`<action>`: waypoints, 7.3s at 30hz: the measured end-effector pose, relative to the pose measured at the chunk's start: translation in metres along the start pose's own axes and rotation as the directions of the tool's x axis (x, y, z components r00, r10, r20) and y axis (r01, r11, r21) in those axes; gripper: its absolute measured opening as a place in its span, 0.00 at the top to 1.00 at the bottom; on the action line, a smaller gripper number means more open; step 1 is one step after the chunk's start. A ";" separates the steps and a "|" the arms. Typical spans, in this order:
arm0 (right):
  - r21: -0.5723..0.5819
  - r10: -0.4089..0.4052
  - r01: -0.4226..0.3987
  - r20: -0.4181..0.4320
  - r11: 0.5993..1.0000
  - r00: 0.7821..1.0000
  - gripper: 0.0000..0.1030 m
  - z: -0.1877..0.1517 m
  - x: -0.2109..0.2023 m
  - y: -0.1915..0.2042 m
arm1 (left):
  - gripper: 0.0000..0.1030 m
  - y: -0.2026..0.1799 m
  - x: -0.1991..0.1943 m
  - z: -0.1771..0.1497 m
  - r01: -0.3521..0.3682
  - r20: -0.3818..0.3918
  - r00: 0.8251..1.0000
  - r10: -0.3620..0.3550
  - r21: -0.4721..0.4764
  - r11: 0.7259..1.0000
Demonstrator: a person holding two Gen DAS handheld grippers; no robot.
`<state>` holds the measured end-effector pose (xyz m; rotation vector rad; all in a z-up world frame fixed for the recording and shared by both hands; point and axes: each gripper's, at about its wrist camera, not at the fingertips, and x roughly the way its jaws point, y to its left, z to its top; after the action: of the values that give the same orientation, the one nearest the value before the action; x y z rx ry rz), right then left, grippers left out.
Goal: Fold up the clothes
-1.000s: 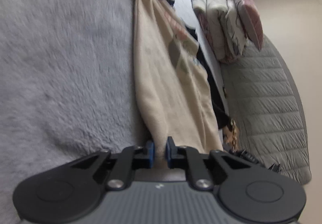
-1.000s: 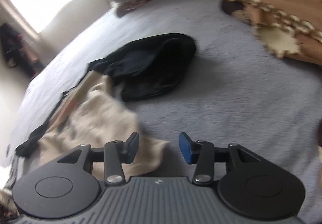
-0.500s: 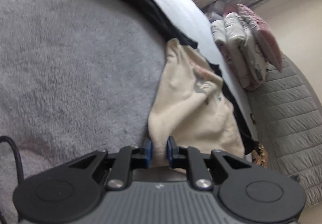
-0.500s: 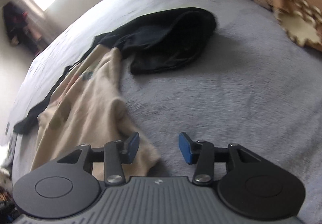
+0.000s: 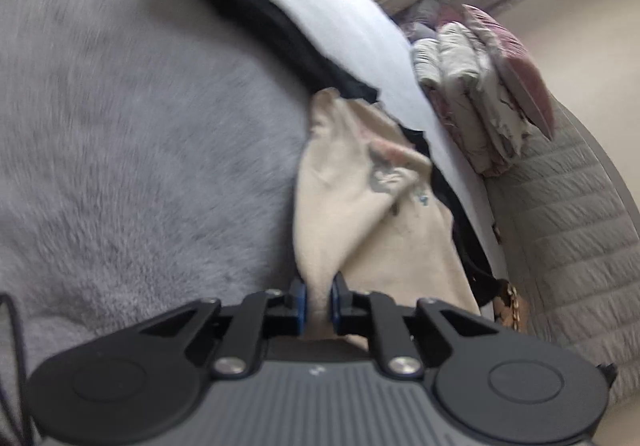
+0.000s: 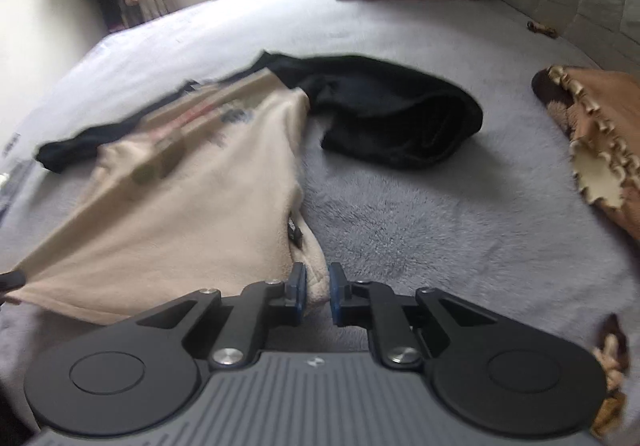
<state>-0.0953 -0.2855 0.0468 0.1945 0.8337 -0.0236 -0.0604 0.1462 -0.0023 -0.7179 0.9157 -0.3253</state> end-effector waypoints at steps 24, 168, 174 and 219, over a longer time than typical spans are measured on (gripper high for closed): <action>-0.013 -0.091 0.090 -0.207 0.996 0.974 0.61 -0.021 0.017 -0.035 | 0.65 0.008 0.004 -0.004 -0.097 -0.215 0.968 0.129 0.156 0.983; -0.268 0.104 -0.026 0.285 0.963 0.953 0.87 0.095 0.141 0.072 | 0.43 -0.023 0.161 0.087 0.123 0.086 0.986 -0.143 0.201 0.972; -0.324 0.088 -0.032 0.162 0.945 0.983 0.85 0.074 0.174 0.089 | 0.43 -0.023 0.162 0.087 0.120 0.082 0.987 -0.140 0.215 0.969; -0.133 -0.220 0.273 0.318 0.953 0.922 0.88 0.118 0.114 0.013 | 0.30 -0.041 0.165 0.067 0.059 0.117 0.986 -0.118 0.414 0.908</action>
<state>0.0690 -0.2878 0.0422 -0.0819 0.5473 -0.2124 0.0912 0.0556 -0.0474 -0.3877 0.6525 -0.5241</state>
